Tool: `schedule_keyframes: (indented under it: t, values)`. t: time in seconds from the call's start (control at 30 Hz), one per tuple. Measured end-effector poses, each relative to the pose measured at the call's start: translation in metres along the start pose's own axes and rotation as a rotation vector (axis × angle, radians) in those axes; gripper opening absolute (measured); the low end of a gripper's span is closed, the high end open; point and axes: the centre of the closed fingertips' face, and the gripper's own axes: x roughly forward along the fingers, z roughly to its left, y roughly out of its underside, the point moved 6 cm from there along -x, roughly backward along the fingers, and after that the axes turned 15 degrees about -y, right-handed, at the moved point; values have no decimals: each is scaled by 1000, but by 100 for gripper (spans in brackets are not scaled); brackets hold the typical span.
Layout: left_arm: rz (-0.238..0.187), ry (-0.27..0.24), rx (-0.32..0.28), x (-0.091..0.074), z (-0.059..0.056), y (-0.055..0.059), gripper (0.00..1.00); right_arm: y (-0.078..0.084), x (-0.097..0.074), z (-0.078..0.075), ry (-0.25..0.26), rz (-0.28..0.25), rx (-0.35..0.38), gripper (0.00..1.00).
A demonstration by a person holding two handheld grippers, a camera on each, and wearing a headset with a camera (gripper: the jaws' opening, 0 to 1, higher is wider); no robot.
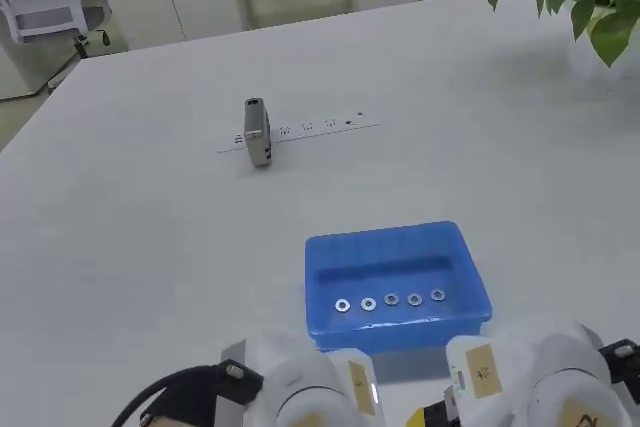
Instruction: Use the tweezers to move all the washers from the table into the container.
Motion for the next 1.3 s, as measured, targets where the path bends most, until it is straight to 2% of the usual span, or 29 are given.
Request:
schedule_keyframes:
  t: [0.23, 0.3, 0.47, 0.53, 0.6, 0.67, 0.83, 0.97, 1.03, 1.1, 1.13, 1.23, 1.3]
  values:
    - [-7, 9, -44, 0, 1, 1, 0, -3, -1, 0, -2, -30, 12, 12]
    - [-11, 8, -43, 0, 1, 1, 0, -4, -1, 0, -6, -51, 19, 12]
    - [-34, 1, -119, -2, -2, 4, 1, -9, -4, 1, -7, -117, 50, 13]
    - [-41, -8, -126, -3, -5, 5, 4, -10, -4, 2, -7, -130, 58, 14]
    - [-45, -34, -130, -5, -8, 7, 6, -10, -5, 3, -7, -147, 71, 14]
    - [-56, -57, -163, -8, -10, 10, 9, -10, -6, 4, -3, -165, 90, 15]
    - [-104, -108, -302, -22, -11, 15, 13, -10, -15, 7, 31, -174, 114, 18]
    - [-166, -193, -381, -38, -1, 16, 19, -12, -34, 8, 84, -236, 148, 23]
    - [-182, -234, -443, -47, 5, 18, 23, -11, -44, 9, 112, -236, 148, 24]
    - [-207, -272, -481, -55, 9, 18, 28, -11, -53, 10, 137, -238, 148, 26]
    - [-225, -296, -508, -61, 12, 18, 31, -10, -60, 10, 166, -246, 152, 27]
    - [-253, -335, -577, -71, 15, 17, 39, -9, -76, 11, 210, -264, 163, 32]
    - [-292, -367, -632, -79, 18, 14, 42, -11, -87, 13, 236, -285, 163, 34]
